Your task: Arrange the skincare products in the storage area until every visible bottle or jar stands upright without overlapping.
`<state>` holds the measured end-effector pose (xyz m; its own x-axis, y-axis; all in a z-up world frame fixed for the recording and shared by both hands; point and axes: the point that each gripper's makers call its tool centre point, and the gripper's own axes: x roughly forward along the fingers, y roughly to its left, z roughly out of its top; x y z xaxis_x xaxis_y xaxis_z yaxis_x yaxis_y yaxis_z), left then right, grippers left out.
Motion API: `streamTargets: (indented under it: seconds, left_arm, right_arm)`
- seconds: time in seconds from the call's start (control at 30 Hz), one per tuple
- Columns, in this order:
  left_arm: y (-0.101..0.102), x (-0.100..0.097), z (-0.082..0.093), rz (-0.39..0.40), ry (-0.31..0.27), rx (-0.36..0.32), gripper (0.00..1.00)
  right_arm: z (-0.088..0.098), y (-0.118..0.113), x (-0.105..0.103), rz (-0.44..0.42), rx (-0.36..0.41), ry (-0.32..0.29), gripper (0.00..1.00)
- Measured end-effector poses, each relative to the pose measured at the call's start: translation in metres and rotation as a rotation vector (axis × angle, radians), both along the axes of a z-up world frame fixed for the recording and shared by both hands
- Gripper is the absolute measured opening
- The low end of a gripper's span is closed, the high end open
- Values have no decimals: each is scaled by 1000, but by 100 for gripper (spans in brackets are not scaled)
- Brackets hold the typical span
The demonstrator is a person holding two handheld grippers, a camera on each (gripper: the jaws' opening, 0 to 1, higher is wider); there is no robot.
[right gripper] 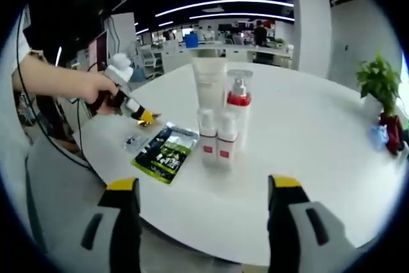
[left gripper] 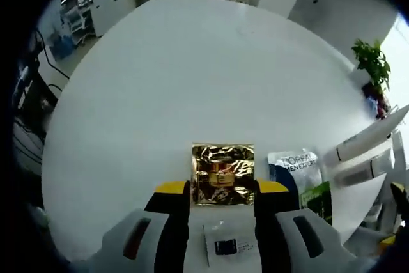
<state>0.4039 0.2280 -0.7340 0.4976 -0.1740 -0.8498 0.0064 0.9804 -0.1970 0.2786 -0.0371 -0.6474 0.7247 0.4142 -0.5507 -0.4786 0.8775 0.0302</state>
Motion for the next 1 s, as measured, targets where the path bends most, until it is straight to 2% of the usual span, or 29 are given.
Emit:
streamTargets:
  seconds: [0.1,0.3,0.53,1.0]
  left_arm:
    - [-1,-6,-2,64,4,-5,36]
    - [-6,-10,-2,133,-10,11,36]
    - [-17,-12,-7,117,-3,12,36]
    - [-11,-13,-9,107,-20,68,38]
  right_arm:
    - [0,0,0,3,-1,1,82]
    - [-1,1,-1,6,-3,3,82]
    - [-1,0,0,4,-3,3,82]
    - [0,0,-1,4,-1,0,82]
